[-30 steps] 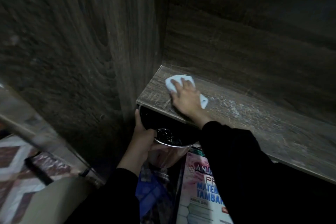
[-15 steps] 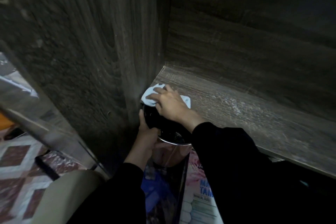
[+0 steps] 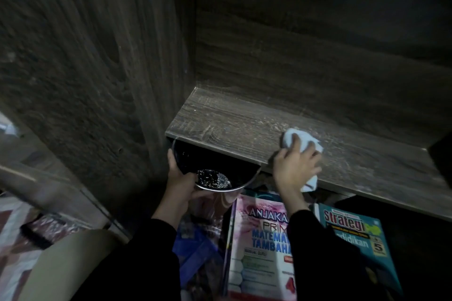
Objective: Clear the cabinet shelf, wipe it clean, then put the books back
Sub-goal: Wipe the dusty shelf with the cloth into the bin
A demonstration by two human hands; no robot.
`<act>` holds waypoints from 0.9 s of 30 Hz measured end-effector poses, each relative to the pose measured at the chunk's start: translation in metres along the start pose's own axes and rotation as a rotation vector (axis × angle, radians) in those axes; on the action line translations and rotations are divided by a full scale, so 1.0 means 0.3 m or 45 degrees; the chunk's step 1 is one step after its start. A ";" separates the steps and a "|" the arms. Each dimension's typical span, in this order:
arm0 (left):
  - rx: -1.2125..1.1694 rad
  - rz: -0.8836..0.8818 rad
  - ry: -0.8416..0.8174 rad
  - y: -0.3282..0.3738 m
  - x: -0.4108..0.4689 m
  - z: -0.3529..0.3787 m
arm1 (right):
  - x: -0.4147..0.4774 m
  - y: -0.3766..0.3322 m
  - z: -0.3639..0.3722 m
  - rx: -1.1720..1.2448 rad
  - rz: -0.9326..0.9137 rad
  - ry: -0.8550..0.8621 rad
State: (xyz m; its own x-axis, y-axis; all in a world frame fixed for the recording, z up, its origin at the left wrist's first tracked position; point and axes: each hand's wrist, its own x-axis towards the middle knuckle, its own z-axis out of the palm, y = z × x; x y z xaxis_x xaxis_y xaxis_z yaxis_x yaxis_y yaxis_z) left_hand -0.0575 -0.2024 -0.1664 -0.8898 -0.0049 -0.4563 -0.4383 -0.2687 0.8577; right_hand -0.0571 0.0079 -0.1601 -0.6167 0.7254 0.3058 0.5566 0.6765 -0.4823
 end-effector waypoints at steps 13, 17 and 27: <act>0.007 0.042 0.152 -0.049 0.030 -0.006 | -0.290 -0.122 0.045 0.693 -0.915 -0.288; -0.025 0.003 0.123 -0.070 0.034 -0.029 | -0.334 0.041 0.032 0.726 -0.444 -0.235; -0.046 -0.089 0.156 -0.233 0.095 -0.067 | -0.207 0.111 0.135 1.028 0.758 -1.357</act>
State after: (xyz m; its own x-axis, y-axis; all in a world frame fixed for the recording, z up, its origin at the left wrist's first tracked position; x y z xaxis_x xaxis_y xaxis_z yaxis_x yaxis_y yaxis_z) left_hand -0.0495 -0.2032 -0.2440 -0.8340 -0.1018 -0.5423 -0.4922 -0.3069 0.8146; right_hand -0.0227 -0.0198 -0.2284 -0.7227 0.1878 -0.6652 0.6357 -0.1971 -0.7463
